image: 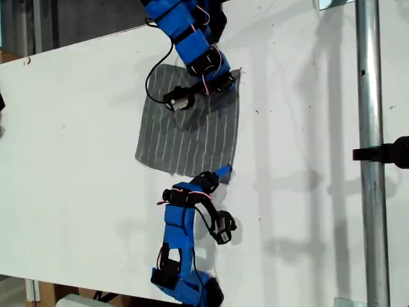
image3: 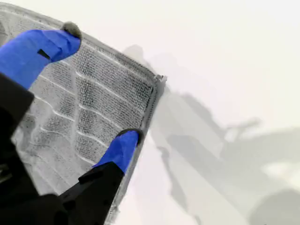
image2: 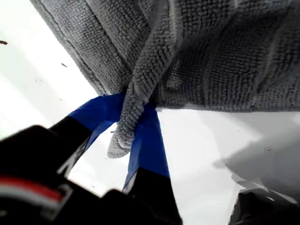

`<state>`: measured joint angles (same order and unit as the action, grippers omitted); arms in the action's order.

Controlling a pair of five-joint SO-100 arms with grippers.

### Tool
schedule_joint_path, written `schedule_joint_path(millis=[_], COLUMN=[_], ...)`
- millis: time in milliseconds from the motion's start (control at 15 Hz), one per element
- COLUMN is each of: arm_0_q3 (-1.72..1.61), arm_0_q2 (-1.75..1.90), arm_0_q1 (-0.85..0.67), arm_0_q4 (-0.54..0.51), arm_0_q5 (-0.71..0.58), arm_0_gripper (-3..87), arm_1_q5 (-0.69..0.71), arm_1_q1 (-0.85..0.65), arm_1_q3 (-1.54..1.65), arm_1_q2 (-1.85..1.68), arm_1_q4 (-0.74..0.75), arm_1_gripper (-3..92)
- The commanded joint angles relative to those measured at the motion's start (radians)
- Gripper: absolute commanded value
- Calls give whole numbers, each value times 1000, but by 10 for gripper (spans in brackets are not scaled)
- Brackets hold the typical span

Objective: Grasp corners of a towel and fold twice.

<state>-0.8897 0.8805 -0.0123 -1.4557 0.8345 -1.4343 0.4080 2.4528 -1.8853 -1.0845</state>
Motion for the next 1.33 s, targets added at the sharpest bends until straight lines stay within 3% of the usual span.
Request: schedule_joint_path(millis=[0,333,400,467,533,667,1067,1267], arm_0_q3=[48,71,71,72,74,69,52,54], arm_0_q2=[-18,-138,-138,-140,-140,-147,-58,2], arm_0_q1=[-34,-12,-9,-15,-17,-11,40,80], arm_0_q4=[18,-34,-38,-40,-40,-52,-49,-57], arm_0_q5=[61,224,230,233,233,301,268,258], arm_0_gripper=[338,288,209,27,-28,-29,-29,-29], arm_1_q5=[15,20,21,21,21,21,52,112], arm_1_q1=[-15,-8,-6,-6,-3,0,-6,15], arm_1_q3=[-34,-64,-64,-66,-66,-66,-91,-178], arm_1_q2=[-34,-51,-64,-77,-87,-100,-115,-43], arm_1_q4=[-5,-29,-35,-41,-46,-49,-46,52], arm_1_gripper=[-1,-1,-1,-1,-1,-1,-1,-1])
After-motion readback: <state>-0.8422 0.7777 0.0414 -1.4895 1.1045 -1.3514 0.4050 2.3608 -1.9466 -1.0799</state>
